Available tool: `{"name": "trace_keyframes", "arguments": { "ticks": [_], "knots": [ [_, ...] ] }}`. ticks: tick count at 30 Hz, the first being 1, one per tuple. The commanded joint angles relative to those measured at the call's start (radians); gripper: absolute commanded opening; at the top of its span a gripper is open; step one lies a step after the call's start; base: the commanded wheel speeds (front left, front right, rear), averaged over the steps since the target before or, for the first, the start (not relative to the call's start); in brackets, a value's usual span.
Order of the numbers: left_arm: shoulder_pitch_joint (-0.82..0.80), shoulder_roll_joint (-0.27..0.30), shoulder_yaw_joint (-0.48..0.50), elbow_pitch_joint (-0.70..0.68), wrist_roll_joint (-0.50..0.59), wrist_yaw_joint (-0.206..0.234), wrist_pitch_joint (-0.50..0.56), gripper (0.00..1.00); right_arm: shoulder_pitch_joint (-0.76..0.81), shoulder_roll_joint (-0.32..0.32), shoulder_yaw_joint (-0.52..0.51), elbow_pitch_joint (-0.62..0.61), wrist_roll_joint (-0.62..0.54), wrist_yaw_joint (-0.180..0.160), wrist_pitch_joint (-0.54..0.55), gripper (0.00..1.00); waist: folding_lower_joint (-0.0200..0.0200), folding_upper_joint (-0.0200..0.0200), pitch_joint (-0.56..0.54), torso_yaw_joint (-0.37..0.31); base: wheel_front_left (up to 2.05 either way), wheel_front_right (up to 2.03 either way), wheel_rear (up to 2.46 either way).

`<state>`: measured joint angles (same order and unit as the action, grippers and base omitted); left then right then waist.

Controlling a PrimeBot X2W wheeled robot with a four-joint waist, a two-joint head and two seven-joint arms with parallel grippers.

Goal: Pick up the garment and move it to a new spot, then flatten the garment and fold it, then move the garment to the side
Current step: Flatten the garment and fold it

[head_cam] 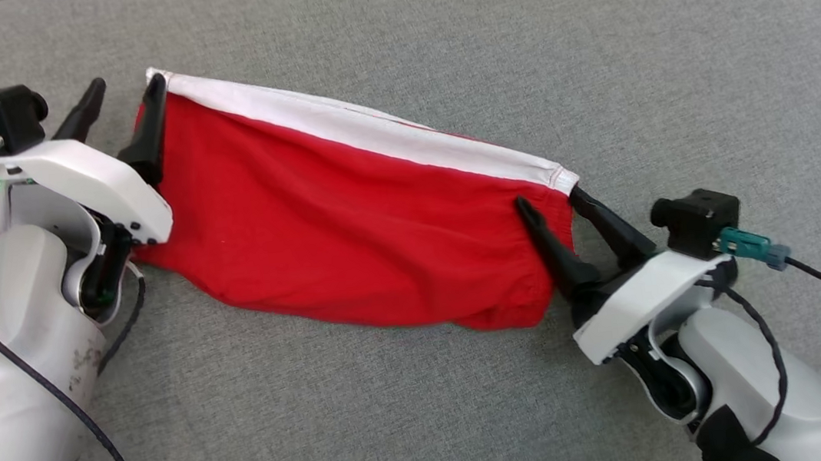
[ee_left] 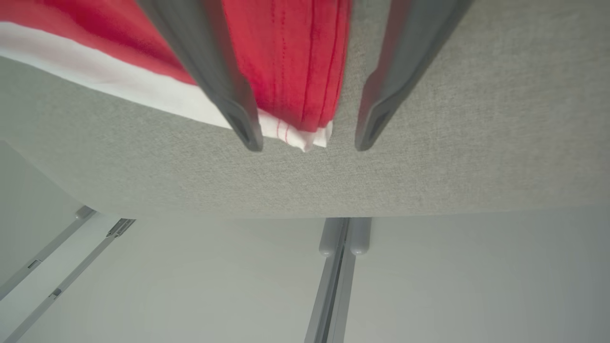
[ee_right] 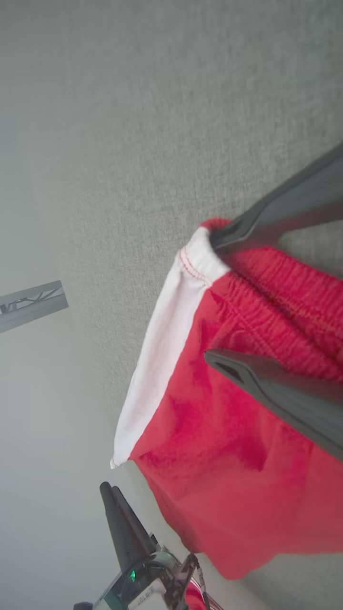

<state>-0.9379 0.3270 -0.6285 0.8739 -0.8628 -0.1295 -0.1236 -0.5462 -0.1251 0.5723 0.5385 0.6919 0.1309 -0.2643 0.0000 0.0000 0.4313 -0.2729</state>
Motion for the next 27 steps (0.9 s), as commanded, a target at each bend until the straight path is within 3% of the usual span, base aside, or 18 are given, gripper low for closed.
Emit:
{"name": "trace_keyframes", "arguments": {
  "ticks": [1,17,27],
  "knots": [
    [0.015,0.002,-0.002,-0.002,-0.006,-0.001,0.003,1.0,0.011,-0.01,-0.007,0.005,-0.003,0.0,-0.001,1.0,0.0,0.0,-0.011,0.005,0.0,0.0,0.0],
    [0.195,0.021,-0.042,-0.036,-0.098,0.0,0.028,1.0,0.205,-0.062,-0.21,-0.15,-0.079,0.0,0.044,1.0,0.0,0.0,-0.103,0.021,0.0,0.0,0.0],
    [0.215,0.036,-0.051,0.03,-0.106,0.05,0.089,1.0,0.331,-0.039,-0.354,-0.355,-0.158,0.0,0.124,1.0,0.0,0.0,-0.111,-0.014,0.0,0.0,0.0]
  ]
}}
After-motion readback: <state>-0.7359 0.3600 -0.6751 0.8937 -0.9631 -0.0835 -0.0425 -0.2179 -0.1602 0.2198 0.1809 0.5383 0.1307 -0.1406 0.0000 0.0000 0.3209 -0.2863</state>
